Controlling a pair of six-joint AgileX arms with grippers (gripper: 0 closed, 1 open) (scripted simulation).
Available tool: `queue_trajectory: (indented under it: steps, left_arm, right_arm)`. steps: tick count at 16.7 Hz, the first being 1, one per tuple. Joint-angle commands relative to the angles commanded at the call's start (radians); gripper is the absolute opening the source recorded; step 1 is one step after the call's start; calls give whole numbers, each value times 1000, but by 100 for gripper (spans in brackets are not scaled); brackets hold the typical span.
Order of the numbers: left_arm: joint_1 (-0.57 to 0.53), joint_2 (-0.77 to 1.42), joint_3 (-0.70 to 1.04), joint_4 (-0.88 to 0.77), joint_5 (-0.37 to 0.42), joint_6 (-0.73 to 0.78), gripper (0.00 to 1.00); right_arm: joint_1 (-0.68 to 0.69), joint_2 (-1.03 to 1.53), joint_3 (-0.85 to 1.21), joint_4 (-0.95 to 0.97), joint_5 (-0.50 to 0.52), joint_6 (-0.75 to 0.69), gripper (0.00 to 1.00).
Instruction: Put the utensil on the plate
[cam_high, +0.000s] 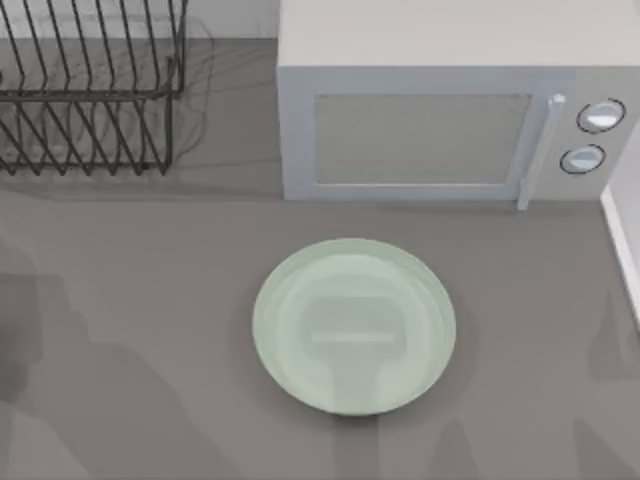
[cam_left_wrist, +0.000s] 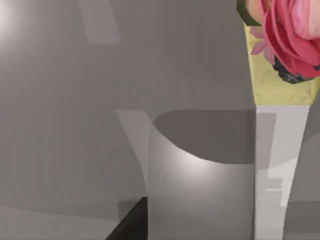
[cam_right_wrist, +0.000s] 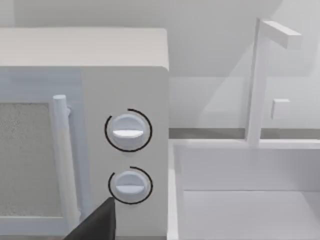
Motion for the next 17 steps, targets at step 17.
queue_trajectory:
  steps: [17]
  left_arm:
    - [-2, -158, 207, -370, 20, -5, 0]
  right_arm:
    - [0, 0, 0, 0, 0, 0, 100]
